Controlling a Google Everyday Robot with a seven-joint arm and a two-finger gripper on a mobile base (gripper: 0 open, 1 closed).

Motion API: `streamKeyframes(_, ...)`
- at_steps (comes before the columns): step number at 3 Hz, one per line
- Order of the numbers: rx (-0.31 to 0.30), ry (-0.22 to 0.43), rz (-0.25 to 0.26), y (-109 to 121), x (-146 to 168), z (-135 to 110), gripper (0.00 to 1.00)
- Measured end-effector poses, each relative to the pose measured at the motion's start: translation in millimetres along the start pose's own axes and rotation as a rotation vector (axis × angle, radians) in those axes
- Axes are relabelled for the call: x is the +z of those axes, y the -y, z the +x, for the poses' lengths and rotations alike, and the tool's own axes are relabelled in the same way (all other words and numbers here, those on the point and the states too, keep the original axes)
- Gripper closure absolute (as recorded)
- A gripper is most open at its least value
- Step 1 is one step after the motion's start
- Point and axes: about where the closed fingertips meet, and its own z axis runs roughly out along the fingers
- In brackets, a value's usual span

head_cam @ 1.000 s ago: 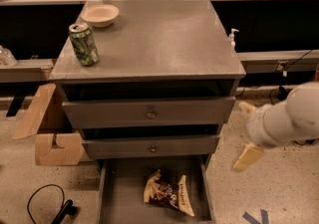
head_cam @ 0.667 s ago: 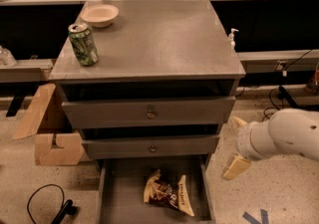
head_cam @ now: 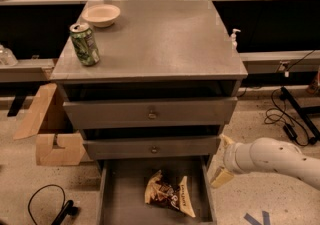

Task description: Pick brown chip bag from bottom drawer and place on counter

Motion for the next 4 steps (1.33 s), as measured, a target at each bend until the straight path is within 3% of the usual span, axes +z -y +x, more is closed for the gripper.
streamKeyframes(1,0.04,0.03,-0.037,-15.3,40.7,19.9,0.0)
streamKeyframes(2,0.04,0.03,-0.037,-15.3,40.7,19.9,0.0)
streamKeyframes(3,0.058,0.033,-0.065,-26.1,62.2,28.6,0.0)
streamKeyframes(4,0.074,0.064,-0.117,-46.9,115.8,41.6,0.0)
